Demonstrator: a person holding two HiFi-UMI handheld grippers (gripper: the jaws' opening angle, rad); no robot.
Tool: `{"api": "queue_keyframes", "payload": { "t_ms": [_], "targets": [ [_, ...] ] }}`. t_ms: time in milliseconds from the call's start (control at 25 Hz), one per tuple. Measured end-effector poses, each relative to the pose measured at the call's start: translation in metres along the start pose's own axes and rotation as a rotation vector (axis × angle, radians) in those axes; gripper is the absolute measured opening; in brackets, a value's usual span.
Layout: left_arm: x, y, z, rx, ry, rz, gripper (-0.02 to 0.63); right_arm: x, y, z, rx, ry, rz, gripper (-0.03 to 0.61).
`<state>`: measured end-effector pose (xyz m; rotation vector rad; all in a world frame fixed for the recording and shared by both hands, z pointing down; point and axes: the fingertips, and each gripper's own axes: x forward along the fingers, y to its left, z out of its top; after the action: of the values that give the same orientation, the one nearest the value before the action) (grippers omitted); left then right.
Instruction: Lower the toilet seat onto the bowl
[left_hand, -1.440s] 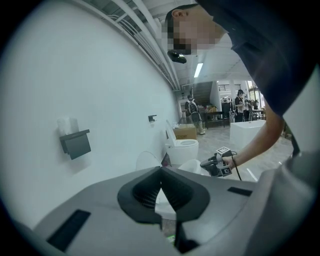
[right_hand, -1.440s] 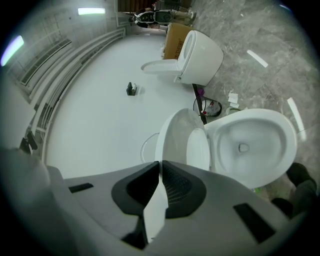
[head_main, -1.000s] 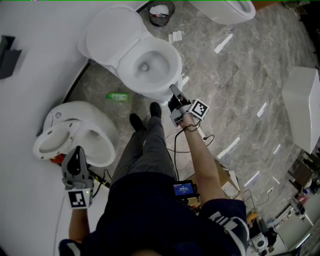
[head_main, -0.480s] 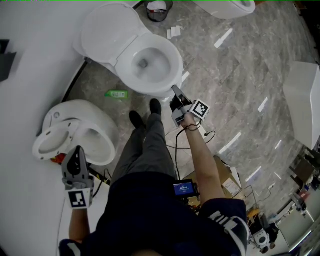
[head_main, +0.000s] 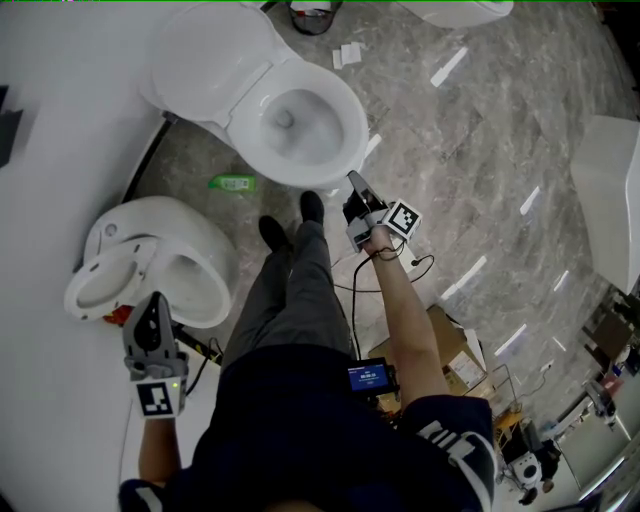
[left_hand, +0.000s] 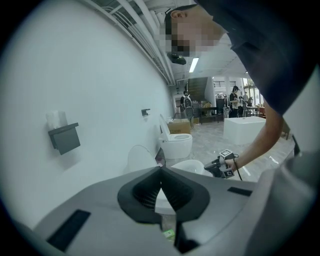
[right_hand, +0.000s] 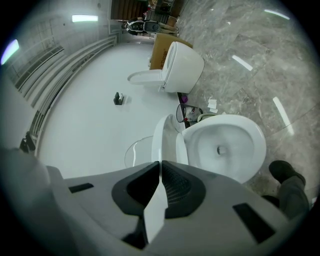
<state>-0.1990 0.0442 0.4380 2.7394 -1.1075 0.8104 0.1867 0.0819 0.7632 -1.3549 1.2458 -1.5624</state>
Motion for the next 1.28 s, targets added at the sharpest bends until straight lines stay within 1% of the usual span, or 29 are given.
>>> {"api": "queue_keyframes", "payload": {
  "t_ms": [320,680,800,1160,1280],
  "targets": [
    [0.005,-0.005,-0.005,0.012,0.025,-0.007,0.025,-0.007,-0.025,0.003,0.012,-0.002,-0.03,0.033],
    [0.013,-0.011,-0.015,0.015,0.052,-0.019,0.025,-0.016,-0.064,0.007,0.012,-0.01,-0.095,0.029],
    [0.015,-0.013,-0.019,0.021,0.061,-0.026,0.025,-0.018,-0.075,0.007,0.031,-0.018,-0.104,0.029],
    [0.024,-0.016,-0.029,0.023,0.08,-0.042,0.025,-0.023,-0.106,0.01,0.032,-0.027,-0.14,0.025],
    [0.028,-0.017,-0.032,0.029,0.092,-0.052,0.025,-0.021,-0.111,0.011,0.033,-0.029,-0.137,0.025]
  ]
}}
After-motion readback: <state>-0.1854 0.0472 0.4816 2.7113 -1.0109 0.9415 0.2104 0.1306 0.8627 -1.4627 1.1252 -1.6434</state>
